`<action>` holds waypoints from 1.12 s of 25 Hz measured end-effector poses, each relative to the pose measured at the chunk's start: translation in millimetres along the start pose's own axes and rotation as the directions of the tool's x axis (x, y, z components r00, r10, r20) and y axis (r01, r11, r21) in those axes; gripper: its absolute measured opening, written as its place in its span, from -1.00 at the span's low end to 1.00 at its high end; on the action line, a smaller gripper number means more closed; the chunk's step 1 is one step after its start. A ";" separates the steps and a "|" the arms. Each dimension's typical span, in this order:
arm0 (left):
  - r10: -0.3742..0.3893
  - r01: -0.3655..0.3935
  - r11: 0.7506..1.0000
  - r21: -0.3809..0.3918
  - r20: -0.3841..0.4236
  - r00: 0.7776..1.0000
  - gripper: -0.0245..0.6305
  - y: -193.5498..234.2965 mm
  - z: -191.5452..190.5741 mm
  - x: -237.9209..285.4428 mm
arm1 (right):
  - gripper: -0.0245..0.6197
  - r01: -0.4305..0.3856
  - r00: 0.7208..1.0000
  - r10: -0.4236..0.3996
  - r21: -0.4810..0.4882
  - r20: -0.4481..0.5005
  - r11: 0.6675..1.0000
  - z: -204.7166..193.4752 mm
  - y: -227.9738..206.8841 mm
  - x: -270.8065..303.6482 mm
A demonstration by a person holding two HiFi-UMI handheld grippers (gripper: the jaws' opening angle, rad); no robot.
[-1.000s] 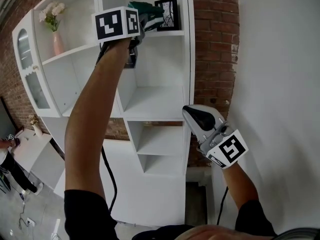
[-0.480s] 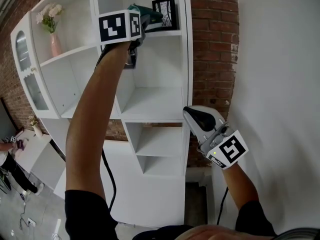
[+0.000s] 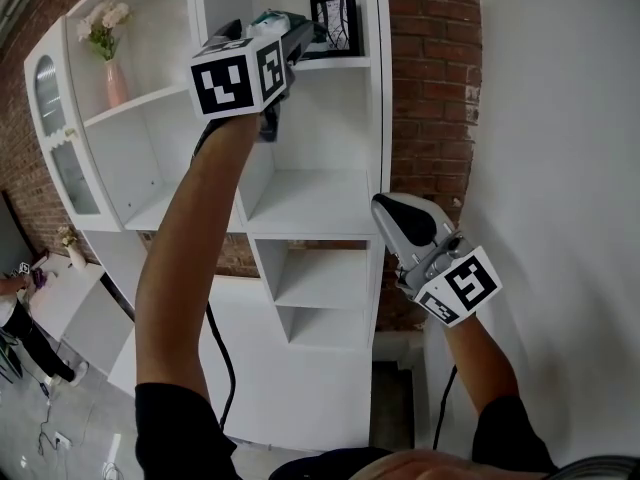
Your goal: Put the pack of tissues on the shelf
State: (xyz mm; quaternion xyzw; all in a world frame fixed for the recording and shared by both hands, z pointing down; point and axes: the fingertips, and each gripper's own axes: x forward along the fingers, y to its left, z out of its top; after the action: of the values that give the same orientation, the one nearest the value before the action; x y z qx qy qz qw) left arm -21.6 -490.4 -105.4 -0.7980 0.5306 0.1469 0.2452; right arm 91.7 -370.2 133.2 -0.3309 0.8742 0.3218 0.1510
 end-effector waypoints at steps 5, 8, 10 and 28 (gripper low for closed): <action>0.015 -0.027 0.996 0.087 0.143 0.990 0.45 -4.2 33.2 -35.8 | -0.92 -0.003 1.000 0.003 0.012 0.003 1.000 4.8 6.8 4.1; -0.020 0.006 0.998 0.067 0.211 0.977 0.45 -13.7 44.5 -64.1 | -0.92 -0.010 1.000 0.010 0.010 0.007 1.000 6.8 12.9 6.4; -0.051 0.044 0.998 0.034 0.238 0.970 0.41 -21.6 44.2 -84.9 | -0.92 -0.014 1.000 0.014 0.009 0.006 1.000 7.3 15.4 7.1; -0.238 0.262 0.957 -0.121 0.186 0.953 -0.72 -98.0 -69.0 -214.4 | -0.92 0.009 1.000 -0.010 0.056 0.007 0.998 9.7 38.9 -9.0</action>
State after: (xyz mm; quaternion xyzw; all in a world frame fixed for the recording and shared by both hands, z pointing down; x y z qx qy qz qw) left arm -17.7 -331.1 81.5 -0.8590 0.3904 0.2198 0.2478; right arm 72.5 -337.1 148.3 -0.3294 0.8806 0.2978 0.1650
